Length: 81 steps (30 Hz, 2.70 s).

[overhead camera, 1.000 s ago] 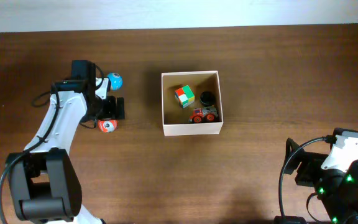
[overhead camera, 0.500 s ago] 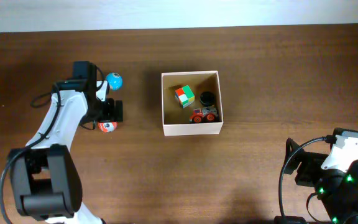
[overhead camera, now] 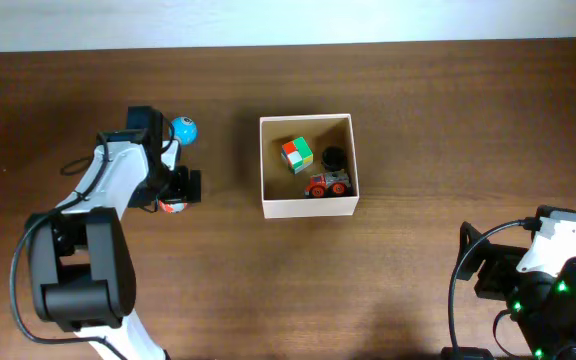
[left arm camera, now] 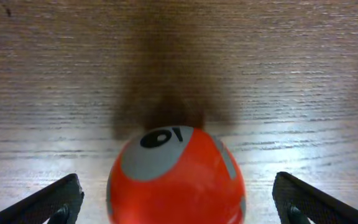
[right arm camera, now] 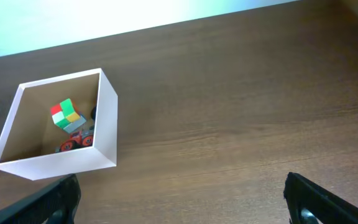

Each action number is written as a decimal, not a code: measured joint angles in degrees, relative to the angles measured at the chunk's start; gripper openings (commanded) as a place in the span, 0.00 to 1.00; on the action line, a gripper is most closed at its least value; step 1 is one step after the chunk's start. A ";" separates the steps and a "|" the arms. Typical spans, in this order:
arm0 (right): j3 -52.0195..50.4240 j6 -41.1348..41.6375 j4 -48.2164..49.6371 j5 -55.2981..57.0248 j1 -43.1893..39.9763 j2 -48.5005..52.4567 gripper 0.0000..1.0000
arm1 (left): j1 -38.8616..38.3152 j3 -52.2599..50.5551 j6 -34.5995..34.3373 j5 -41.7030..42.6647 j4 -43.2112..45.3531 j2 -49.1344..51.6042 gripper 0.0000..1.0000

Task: Pack container
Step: 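Move the left gripper down onto the orange ball and grasp it, then carry the orange ball into the box and release it, then move the left gripper to the blue ball and grasp it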

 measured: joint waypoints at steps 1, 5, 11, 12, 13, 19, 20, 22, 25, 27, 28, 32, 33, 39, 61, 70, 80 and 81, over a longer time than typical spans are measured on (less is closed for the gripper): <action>0.00 0.00 0.02 -0.02 -0.02 0.00 0.99 | 0.00 0.00 -0.02 0.00 0.11 0.28 1.00; 0.00 0.00 0.00 0.00 0.00 0.00 0.99 | 0.00 0.00 -0.02 -0.02 0.11 1.57 0.82; 0.00 0.00 0.00 0.00 -0.02 0.00 0.99 | 0.00 0.00 -0.28 -0.20 0.17 2.03 0.62; 0.00 0.00 0.00 0.00 0.00 0.00 0.99 | 0.00 0.00 -0.35 -0.17 0.20 2.03 0.61; 0.00 0.00 0.00 0.00 0.00 0.00 0.99 | 0.00 0.00 -0.37 -0.17 0.20 2.03 0.57; 0.00 0.02 0.00 0.00 -0.02 0.00 0.99 | 0.00 0.00 -0.46 -0.17 0.28 2.03 0.52; 0.00 0.02 0.00 0.00 0.00 0.00 0.99 | 0.00 0.00 -0.46 -0.17 0.28 2.03 0.52; 0.00 0.02 0.02 0.00 0.00 0.00 0.99 | 0.00 0.04 -0.46 -0.02 0.22 2.03 0.52; 0.00 0.00 0.00 0.00 0.00 0.00 0.99 | 0.02 1.11 -0.46 1.22 -1.36 2.08 0.52; 0.00 0.00 0.00 0.00 -0.02 0.00 0.99 | 0.04 3.23 -0.44 2.67 -3.41 2.10 0.52; 0.00 0.00 0.02 -0.02 0.00 0.00 0.99 | 0.02 5.05 -0.42 3.39 -4.81 2.19 0.52; 0.00 0.02 0.02 0.00 0.00 0.00 0.99 | -0.63 12.94 -0.42 4.87 -9.88 2.19 0.52; 0.00 0.00 -0.07 0.00 0.00 0.00 0.99 | -1.09 15.23 -0.42 5.01 -11.52 2.19 0.52; 0.00 0.00 -0.02 0.00 -0.02 -0.02 0.99 | -7.26 28.72 -0.44 5.77 -18.64 2.19 0.53; 0.00 -0.04 0.00 0.00 0.00 0.00 0.99 | -28.52 34.21 -0.37 9.81 -14.95 2.19 0.99; 0.00 0.00 0.00 0.00 -0.02 0.00 0.99 | -28.33 34.21 -0.63 1.36 -13.73 2.19 0.99; 0.00 -0.02 0.00 0.00 -0.02 0.00 0.99 | -13.70 35.93 -7.69 -6.05 -18.51 2.19 0.99; 0.00 0.00 0.00 0.00 -0.02 0.00 0.99 | -11.74 35.93 -7.48 -4.63 -18.64 2.19 0.99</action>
